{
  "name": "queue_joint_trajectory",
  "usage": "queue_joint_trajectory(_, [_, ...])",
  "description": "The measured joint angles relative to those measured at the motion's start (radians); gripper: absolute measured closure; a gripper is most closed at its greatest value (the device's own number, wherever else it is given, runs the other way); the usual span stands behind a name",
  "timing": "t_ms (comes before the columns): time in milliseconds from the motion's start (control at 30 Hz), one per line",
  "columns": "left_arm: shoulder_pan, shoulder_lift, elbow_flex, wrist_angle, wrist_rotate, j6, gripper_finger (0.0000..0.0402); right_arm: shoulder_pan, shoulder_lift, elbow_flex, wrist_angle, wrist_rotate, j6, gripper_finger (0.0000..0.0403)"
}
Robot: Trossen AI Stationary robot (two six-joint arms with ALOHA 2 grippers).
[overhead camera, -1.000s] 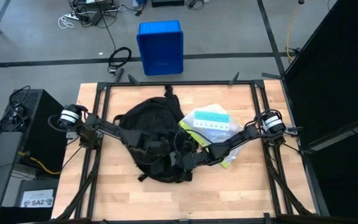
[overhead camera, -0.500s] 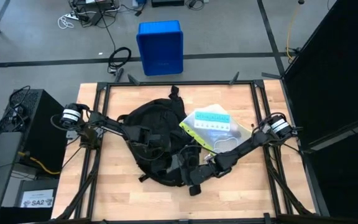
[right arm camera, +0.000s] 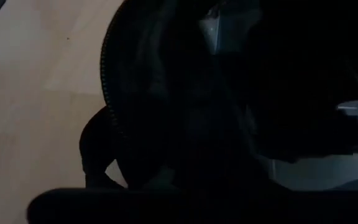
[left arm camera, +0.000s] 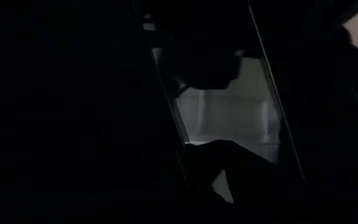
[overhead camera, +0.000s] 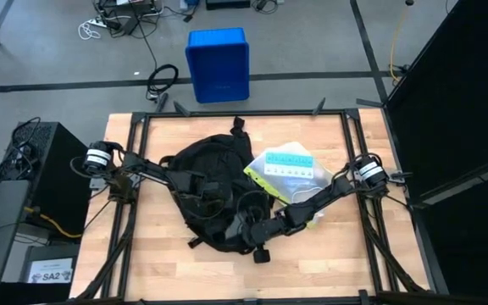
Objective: Unpack backpack
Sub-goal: Remove the cellphone from the backpack
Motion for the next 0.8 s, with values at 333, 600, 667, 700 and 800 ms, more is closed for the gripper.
queue_joint_trajectory(333, [-0.002, -0.013, -0.001, 0.021, 0.095, 0.038, 0.0284, -0.021, 0.005, -0.005, 0.047, 0.006, -0.006, 0.0401])
queue_joint_trajectory(600, [-0.008, -0.102, -0.003, 0.015, 0.170, 0.039, 0.0286, -0.021, 0.007, -0.005, 0.053, 0.020, -0.007, 0.0403])
queue_joint_trajectory(667, [-0.023, -0.119, 0.008, 0.064, 0.233, 0.037, 0.0291, -0.022, 0.007, -0.005, 0.058, 0.069, 0.003, 0.0402])
queue_joint_trajectory(700, [-0.030, -0.123, 0.007, 0.070, 0.243, 0.037, 0.0293, -0.026, 0.008, -0.005, 0.060, 0.088, 0.008, 0.0403])
queue_joint_trajectory(800, [-0.059, -0.125, 0.013, 0.097, 0.294, 0.042, 0.0304, -0.033, 0.010, -0.005, 0.058, 0.178, 0.010, 0.0402])
